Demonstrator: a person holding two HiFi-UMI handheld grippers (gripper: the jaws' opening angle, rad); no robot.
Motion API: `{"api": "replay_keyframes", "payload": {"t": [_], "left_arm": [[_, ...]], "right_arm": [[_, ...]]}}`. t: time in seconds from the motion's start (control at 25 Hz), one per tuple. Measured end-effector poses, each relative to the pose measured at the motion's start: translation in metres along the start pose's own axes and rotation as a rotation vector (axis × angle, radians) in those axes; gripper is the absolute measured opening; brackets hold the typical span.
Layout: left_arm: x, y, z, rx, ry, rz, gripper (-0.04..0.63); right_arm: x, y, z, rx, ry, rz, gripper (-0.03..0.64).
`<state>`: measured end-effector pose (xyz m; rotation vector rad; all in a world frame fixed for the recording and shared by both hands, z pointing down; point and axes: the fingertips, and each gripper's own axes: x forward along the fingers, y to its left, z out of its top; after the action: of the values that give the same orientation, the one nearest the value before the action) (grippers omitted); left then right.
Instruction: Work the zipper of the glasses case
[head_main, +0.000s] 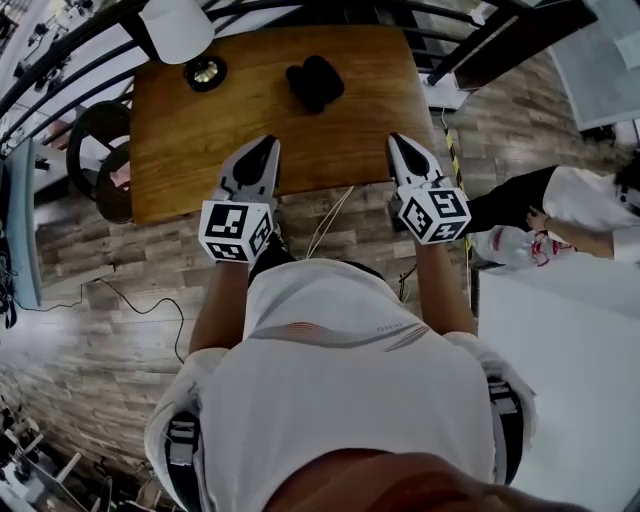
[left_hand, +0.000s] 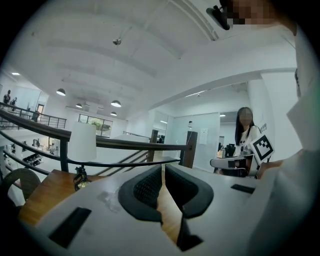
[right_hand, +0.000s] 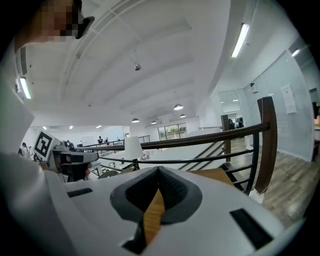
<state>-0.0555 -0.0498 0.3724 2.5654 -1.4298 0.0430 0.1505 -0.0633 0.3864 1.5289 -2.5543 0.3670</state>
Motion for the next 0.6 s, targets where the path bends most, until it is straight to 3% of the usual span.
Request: {"api": "replay_keyframes", "payload": {"t": [0.24, 0.4, 0.6], "left_arm": [[0.031, 0.082, 0.0, -0.018, 0.029, -0.05, 0.032], [0.052, 0.105, -0.003, -0.036, 0.048, -0.086, 0.032], [0.076, 0.119, -0.012, -0.063, 0.083, -0.057, 0.032]], "right_arm": [[0.08, 0.024, 0.01, 0.003, 0.01, -0.045, 0.051], [0.111, 0.024, 0.005, -0.006, 0.049, -0.06, 0.051], [0.136, 0.001, 0.0, -0.007, 0.081, -0.052, 0.051]]}}
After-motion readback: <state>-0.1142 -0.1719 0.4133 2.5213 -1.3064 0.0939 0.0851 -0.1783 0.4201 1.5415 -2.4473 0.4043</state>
